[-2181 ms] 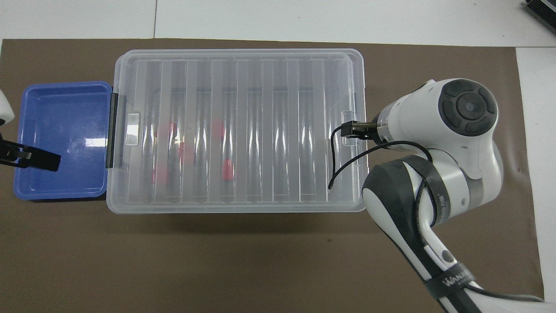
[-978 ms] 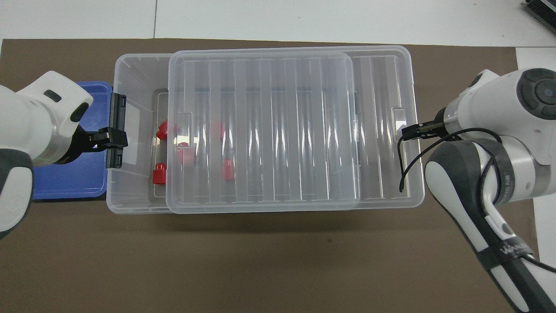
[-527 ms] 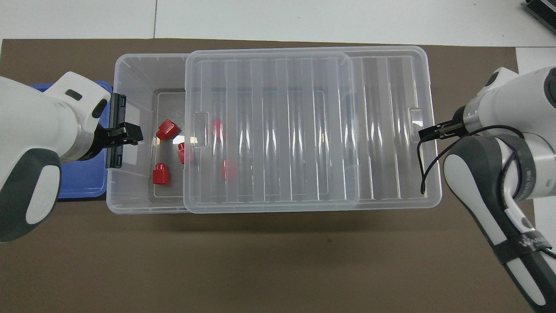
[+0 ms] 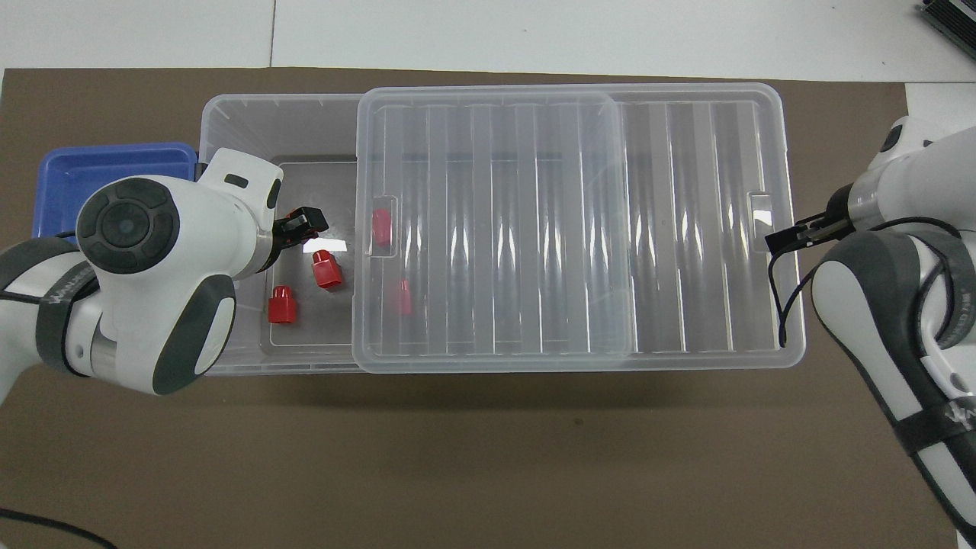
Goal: Place red block in blue tray from box
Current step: 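Reach the left gripper into the opened box and grasp a red block, then lift the red block with the left gripper and carry it over the blue tray, then lower the red block into the blue tray and open the left gripper, then draw the left gripper back from the red block in the tray, then slide the clear lid back over the box with the right gripper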
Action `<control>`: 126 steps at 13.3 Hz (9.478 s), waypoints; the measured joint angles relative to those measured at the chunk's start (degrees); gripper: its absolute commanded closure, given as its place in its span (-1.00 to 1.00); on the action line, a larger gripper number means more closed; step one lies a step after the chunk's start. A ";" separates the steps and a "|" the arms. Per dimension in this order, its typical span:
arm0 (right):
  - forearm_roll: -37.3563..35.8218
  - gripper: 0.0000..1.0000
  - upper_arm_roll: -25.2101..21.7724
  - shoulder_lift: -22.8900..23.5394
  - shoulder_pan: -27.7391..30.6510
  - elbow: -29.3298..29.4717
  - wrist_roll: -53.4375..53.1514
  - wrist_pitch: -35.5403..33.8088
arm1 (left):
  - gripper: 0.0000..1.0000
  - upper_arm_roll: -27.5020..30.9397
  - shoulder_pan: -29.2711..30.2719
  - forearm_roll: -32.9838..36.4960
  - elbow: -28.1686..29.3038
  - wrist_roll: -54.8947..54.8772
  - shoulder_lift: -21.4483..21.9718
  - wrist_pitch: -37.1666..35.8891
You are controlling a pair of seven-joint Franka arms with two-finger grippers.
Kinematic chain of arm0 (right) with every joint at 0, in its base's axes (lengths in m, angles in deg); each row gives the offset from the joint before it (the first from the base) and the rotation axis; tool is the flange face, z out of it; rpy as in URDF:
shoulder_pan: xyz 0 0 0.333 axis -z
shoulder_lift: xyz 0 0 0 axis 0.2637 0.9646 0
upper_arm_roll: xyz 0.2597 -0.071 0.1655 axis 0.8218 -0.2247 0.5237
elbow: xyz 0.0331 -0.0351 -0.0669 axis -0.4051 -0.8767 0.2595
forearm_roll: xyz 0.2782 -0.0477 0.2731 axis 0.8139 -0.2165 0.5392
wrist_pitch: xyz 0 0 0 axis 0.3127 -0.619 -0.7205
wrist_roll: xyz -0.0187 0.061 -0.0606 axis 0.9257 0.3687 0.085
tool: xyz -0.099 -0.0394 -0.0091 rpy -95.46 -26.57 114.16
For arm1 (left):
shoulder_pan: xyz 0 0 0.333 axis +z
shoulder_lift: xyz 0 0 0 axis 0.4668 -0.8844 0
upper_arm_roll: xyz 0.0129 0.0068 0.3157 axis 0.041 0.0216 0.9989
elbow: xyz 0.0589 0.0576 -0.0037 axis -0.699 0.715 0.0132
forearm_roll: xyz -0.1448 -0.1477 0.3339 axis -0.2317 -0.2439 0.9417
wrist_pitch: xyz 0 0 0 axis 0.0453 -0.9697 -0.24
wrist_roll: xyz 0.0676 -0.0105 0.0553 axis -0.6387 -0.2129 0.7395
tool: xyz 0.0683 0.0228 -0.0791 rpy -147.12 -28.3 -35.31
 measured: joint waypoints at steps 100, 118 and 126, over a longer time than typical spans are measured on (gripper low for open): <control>4.50 -1.00 1.13 -6.23 -7.04 18.48 -32.43 -28.89 | -1.00 4.66 9.55 -5.95 -20.17 -52.18 8.06 -40.84; 4.53 1.00 -0.01 -6.89 4.45 -2.47 -29.99 0.05 | -1.00 5.78 9.20 -5.95 -23.67 -52.19 4.49 -41.88; 4.53 1.00 0.83 -2.77 3.27 -2.67 -29.00 4.13 | -1.00 6.00 9.25 -5.95 -23.68 -52.19 5.32 -41.69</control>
